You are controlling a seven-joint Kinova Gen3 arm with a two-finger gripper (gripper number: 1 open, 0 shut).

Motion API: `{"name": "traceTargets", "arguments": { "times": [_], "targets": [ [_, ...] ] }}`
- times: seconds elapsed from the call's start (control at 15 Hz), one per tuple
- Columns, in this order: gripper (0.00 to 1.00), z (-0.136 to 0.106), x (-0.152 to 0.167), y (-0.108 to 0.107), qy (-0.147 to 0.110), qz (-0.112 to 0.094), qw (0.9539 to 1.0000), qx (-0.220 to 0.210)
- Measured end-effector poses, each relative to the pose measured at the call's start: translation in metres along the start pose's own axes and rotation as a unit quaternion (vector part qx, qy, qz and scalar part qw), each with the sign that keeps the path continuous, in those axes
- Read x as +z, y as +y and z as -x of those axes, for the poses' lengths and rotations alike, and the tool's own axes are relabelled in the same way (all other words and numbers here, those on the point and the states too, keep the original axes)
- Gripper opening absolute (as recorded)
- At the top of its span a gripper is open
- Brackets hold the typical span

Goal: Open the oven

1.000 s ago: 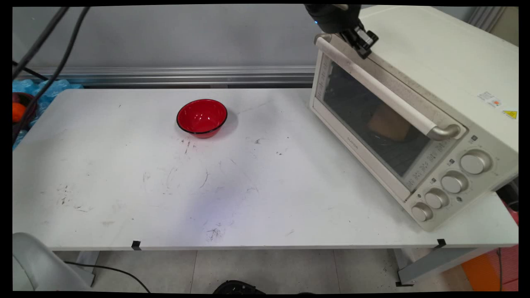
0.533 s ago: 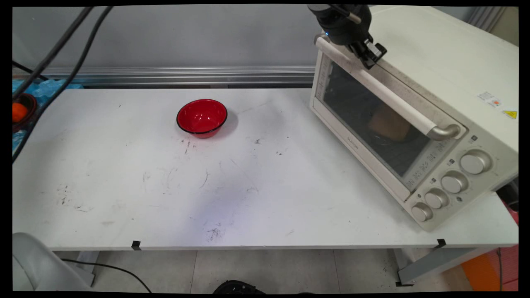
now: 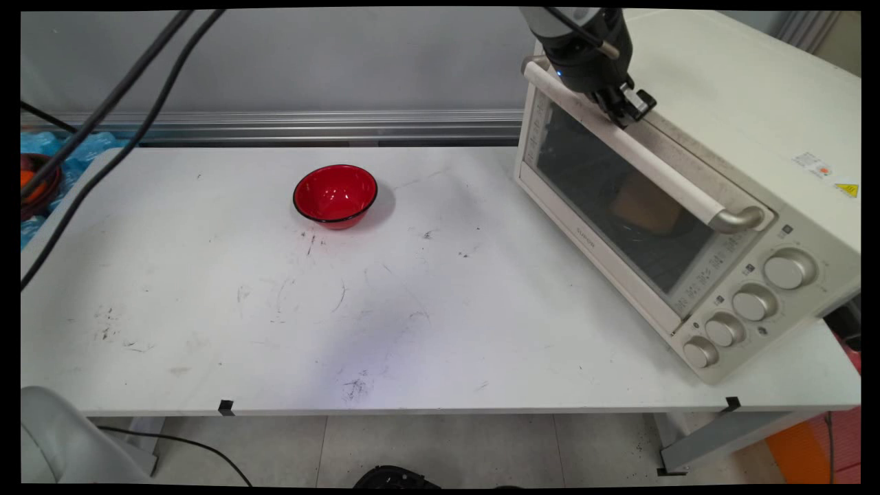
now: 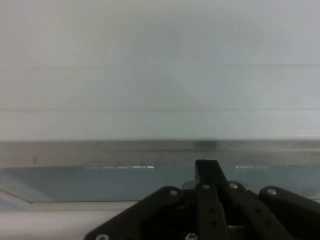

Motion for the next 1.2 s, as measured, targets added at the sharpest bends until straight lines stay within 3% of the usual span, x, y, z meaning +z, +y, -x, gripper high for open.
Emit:
{"name": "traceTargets", "arguments": {
  "times": [1.2],
  "targets": [
    [0.00,0.026,0.011,0.009,-0.030,-0.013,0.9994,0.006]
  ]
}}
